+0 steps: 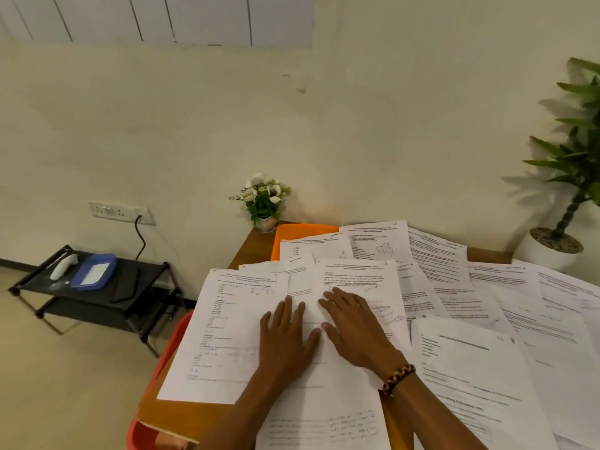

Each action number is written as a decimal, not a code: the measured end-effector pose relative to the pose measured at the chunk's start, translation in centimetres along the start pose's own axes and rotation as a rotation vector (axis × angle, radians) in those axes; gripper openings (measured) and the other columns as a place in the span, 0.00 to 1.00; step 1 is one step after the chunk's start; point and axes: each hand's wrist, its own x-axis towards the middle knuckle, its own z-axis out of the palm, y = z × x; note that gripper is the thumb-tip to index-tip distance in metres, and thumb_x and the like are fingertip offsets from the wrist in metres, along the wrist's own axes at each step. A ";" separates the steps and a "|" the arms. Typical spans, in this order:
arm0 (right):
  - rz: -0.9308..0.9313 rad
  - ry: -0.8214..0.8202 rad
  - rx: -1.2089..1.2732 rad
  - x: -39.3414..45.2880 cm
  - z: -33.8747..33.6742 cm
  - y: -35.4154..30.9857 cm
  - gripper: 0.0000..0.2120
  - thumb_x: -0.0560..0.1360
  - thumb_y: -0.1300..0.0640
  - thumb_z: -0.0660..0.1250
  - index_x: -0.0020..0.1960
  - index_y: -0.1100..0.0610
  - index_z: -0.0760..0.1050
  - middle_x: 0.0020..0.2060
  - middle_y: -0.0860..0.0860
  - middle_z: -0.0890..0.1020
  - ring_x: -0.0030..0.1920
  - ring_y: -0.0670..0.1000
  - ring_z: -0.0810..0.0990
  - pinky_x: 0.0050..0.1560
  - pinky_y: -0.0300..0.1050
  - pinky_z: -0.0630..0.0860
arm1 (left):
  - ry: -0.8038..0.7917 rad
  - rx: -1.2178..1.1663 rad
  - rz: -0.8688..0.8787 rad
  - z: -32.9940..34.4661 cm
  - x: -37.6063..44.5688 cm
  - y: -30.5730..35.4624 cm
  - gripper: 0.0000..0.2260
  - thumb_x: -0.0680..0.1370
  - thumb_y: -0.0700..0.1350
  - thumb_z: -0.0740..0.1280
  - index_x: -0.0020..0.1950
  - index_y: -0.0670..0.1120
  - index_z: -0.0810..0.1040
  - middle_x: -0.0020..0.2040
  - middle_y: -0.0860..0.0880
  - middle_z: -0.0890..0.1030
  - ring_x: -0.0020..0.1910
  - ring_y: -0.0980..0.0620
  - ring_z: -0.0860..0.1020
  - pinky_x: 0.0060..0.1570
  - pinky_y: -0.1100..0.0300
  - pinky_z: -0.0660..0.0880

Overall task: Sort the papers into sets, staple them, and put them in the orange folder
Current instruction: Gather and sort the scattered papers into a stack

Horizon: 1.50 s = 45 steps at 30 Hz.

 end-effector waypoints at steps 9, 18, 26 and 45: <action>-0.025 -0.038 0.022 0.4 2.8 -1.6 0.23 0.84 0.45 0.54 0.76 0.51 0.69 0.75 0.50 0.71 0.75 0.52 0.69 0.74 0.55 0.67 | 0.099 -0.110 0.046 -1.5 3.2 -2.6 0.29 0.79 0.64 0.54 0.77 0.53 0.65 0.80 0.49 0.64 0.79 0.47 0.61 0.78 0.47 0.53; 0.023 0.088 0.045 2.2 1.6 -0.2 0.20 0.81 0.49 0.58 0.67 0.56 0.77 0.67 0.52 0.79 0.69 0.53 0.75 0.70 0.56 0.73 | -0.068 -0.086 0.203 0.0 5.3 -2.3 0.36 0.77 0.70 0.32 0.82 0.58 0.51 0.83 0.53 0.50 0.82 0.51 0.49 0.79 0.51 0.43; 0.245 0.014 -0.102 1.2 2.3 1.0 0.28 0.82 0.46 0.51 0.73 0.63 0.72 0.72 0.60 0.74 0.73 0.58 0.73 0.73 0.54 0.68 | 0.002 -0.100 0.244 0.1 6.6 -1.0 0.29 0.81 0.66 0.41 0.81 0.58 0.55 0.83 0.53 0.52 0.82 0.52 0.53 0.78 0.53 0.46; 0.443 -0.012 0.056 -0.3 0.6 7.0 0.29 0.82 0.42 0.49 0.78 0.54 0.64 0.78 0.58 0.66 0.79 0.58 0.63 0.78 0.58 0.60 | 0.073 -0.107 0.477 1.2 10.6 5.9 0.19 0.78 0.59 0.57 0.61 0.50 0.75 0.62 0.50 0.76 0.60 0.50 0.75 0.64 0.48 0.72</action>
